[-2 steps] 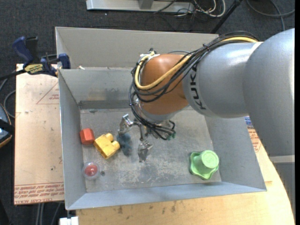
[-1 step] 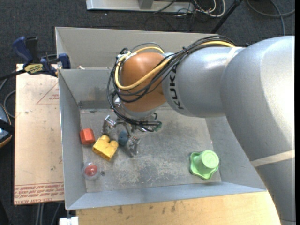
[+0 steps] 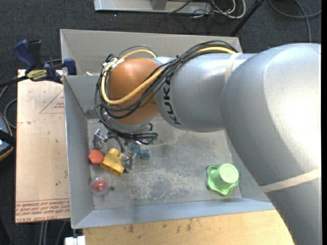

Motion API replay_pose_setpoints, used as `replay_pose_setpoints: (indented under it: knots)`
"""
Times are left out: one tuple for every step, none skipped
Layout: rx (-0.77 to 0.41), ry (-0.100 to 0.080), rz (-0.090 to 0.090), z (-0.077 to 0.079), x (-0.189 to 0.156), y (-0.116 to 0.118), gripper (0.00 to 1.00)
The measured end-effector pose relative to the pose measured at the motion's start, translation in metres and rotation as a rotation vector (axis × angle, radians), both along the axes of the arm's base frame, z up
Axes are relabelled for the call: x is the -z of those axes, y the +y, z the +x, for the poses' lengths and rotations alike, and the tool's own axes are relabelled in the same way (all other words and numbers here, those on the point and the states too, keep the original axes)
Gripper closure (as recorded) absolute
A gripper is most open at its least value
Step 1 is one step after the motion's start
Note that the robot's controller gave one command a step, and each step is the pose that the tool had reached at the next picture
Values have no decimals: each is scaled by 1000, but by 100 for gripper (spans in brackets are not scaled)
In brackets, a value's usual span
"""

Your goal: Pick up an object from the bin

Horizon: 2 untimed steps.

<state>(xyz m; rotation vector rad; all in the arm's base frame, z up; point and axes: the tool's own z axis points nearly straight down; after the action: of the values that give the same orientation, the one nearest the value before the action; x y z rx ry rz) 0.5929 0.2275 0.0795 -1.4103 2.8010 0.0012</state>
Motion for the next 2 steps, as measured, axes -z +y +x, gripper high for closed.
replay_pose_setpoints:
  knots:
    - [5, 2, -2, 0, 0, -2, 100]
    - [-153, -8, 3, 1, -161, 21, 100]
